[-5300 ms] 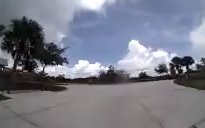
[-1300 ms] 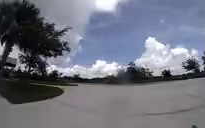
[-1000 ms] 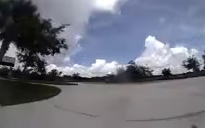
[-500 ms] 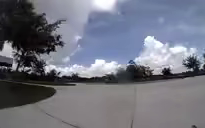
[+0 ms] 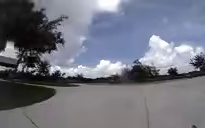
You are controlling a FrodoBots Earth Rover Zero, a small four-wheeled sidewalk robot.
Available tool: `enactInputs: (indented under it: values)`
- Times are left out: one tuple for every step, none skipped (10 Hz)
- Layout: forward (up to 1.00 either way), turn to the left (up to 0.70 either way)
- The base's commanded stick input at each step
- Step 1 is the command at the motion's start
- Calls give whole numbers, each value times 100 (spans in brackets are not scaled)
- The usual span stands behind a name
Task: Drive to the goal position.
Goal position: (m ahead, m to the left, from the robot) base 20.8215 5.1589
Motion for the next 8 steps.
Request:
enactInputs:
  values:
    - [85,0]
    - [85,0]
    - [85,0]
    - [85,0]
    - [85,0]
    - [85,0]
    - [85,0]
    - [85,0]
